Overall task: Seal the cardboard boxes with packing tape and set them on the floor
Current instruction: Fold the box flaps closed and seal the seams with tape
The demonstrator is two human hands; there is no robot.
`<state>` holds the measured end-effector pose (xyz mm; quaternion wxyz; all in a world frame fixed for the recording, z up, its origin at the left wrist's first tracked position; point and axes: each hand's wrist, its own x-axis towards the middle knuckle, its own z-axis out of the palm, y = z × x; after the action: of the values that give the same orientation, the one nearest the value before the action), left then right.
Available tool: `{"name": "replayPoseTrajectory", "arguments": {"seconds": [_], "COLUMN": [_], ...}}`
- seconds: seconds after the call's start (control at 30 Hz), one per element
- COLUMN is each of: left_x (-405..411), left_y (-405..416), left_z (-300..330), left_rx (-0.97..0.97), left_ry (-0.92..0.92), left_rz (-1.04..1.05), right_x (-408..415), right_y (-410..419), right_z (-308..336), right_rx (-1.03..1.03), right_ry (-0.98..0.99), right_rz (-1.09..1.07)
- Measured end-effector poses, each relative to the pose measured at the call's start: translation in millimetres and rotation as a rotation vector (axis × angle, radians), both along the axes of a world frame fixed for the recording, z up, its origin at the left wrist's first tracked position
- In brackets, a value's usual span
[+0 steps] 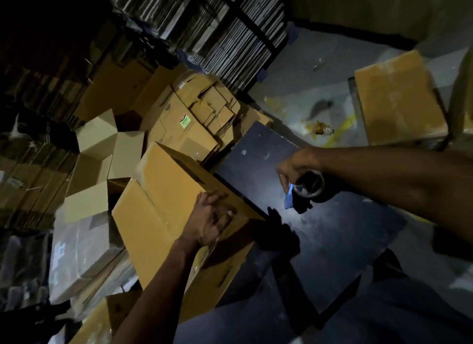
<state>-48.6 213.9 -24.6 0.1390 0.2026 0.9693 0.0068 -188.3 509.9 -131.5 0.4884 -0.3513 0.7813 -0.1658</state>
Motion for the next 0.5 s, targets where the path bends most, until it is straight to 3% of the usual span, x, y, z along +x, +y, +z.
{"name": "replayPoseTrajectory", "arguments": {"seconds": [0.13, 0.23, 0.27, 0.37, 0.5], "left_x": [0.9, -8.8, -14.0, -42.4, -99.9], "left_y": [-9.9, -10.8, -8.5, -1.6, 6.3], "left_z": [-25.4, -36.2, -36.6, -32.4, -33.8], "left_rx": [0.104, 0.175, 0.190, 0.161, 0.092], "left_ry": [0.123, 0.213, 0.221, 0.235, 0.263], "left_rz": [-0.057, -0.033, -0.018, 0.053, 0.202], "right_x": [0.8, -8.9, -9.8, -17.4, -29.0], "right_y": [17.7, 15.9, 12.3, -0.7, -11.5], "right_z": [0.2, -1.1, -0.9, -10.8, -26.3], "right_rx": [-0.047, -0.039, -0.021, 0.014, 0.056], "right_ry": [-0.018, 0.015, -0.016, 0.148, 0.219], "right_rz": [-0.244, -0.197, -0.285, -0.158, -0.134]}}
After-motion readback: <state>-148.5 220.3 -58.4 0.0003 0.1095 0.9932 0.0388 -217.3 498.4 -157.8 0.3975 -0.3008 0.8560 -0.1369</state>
